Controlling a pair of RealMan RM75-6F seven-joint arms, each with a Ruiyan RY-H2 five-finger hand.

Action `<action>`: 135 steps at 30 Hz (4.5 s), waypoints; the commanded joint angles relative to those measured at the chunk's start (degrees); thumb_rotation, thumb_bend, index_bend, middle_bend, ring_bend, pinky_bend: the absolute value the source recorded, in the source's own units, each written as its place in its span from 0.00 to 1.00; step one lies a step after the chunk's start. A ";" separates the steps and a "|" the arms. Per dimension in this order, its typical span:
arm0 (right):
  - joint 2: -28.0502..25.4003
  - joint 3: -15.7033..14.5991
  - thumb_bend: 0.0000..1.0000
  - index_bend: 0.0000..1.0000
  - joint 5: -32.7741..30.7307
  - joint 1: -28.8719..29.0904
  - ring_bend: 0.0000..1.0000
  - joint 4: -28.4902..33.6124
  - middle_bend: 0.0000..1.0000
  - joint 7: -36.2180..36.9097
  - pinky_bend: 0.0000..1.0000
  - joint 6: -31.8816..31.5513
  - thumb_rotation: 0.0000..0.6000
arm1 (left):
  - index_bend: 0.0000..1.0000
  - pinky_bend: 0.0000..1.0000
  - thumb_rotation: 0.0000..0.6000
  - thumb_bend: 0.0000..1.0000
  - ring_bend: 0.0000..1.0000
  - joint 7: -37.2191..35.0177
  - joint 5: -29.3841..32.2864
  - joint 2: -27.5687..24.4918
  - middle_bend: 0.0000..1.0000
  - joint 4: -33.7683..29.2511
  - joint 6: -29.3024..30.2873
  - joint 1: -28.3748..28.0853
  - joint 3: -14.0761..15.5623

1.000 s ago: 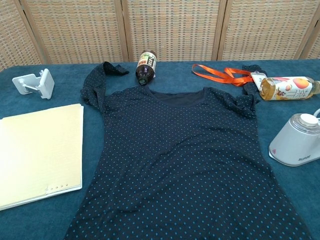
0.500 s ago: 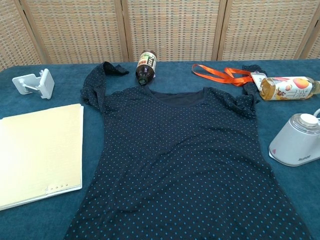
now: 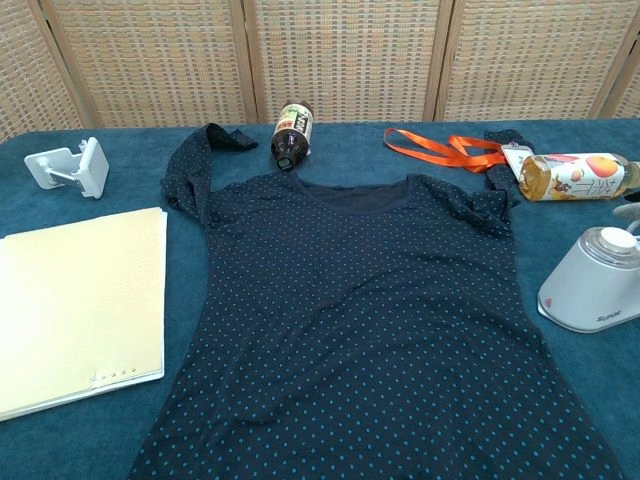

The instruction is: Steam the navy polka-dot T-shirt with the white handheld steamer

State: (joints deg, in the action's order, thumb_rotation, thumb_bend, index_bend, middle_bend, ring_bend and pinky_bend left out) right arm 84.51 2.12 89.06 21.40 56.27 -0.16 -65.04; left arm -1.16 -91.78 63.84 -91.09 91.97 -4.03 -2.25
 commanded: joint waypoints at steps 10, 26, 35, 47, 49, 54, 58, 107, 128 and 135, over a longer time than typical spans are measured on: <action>3.57 0.26 0.52 0.00 -0.10 2.81 0.00 -4.02 0.00 -1.13 0.00 1.90 1.00 | 0.00 0.00 1.00 0.00 0.00 -0.17 0.86 0.06 0.00 0.14 -0.78 -0.29 -0.34; 7.04 -2.73 0.91 0.64 5.77 5.95 0.51 -14.07 0.52 7.79 0.44 -2.54 1.00 | 0.00 0.00 1.00 0.00 0.00 0.74 1.44 0.65 0.00 0.53 -1.73 -0.71 -0.51; 7.05 -4.08 1.00 0.69 7.15 5.91 0.64 -16.41 0.57 13.31 0.75 -4.96 1.00 | 0.00 0.00 1.00 0.00 0.00 0.95 1.42 0.68 0.00 0.26 -1.65 -0.69 -0.51; 0.34 -3.41 1.00 0.67 7.72 6.79 0.69 -9.79 0.57 17.95 0.94 -9.54 1.00 | 0.00 0.00 1.00 0.00 0.00 0.93 1.09 0.58 0.00 0.04 -1.61 -0.69 -0.34; -1.26 -3.10 1.00 0.67 7.76 7.06 0.69 -7.36 0.57 17.41 0.95 -10.12 1.00 | 0.00 0.00 1.00 0.00 0.00 0.83 1.06 0.52 0.00 0.01 -1.59 -0.68 -0.32; -4.38 -1.85 1.00 0.67 7.44 8.27 0.70 -1.11 0.57 14.49 0.97 -10.17 1.00 | 0.00 0.00 1.00 0.00 0.00 0.63 1.20 0.48 0.00 0.14 -1.91 -0.82 -0.34; -6.56 0.10 1.00 0.67 6.40 10.44 0.71 6.29 0.58 11.30 0.98 -8.18 1.00 | 0.00 0.00 1.00 0.00 0.00 0.39 1.60 0.51 0.00 0.33 -2.47 -1.08 -0.48; 32.80 -3.30 1.00 0.66 11.01 26.98 0.71 -30.34 0.59 21.13 0.98 -4.20 1.00 | 0.00 0.00 1.00 0.00 0.00 1.52 8.55 1.52 0.00 1.25 -9.30 -4.08 -2.33; 27.82 -6.14 1.00 0.65 8.73 19.55 0.71 -42.26 0.59 29.21 0.98 -2.87 1.00 | 0.00 0.00 1.00 0.00 0.00 4.73 6.64 2.37 0.00 0.08 -7.65 -3.87 -1.64; 28.12 -7.39 1.00 0.65 9.42 19.21 0.71 -42.27 0.59 29.98 0.98 -3.58 1.00 | 0.00 0.00 1.00 0.00 0.00 5.41 6.10 2.41 0.00 -0.53 -7.36 -3.87 -1.46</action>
State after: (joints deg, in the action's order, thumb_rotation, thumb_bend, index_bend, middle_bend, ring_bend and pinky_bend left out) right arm 112.51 -5.16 98.38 40.55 13.88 29.75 -68.46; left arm 4.22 -85.65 66.25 -91.58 84.60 -7.89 -3.72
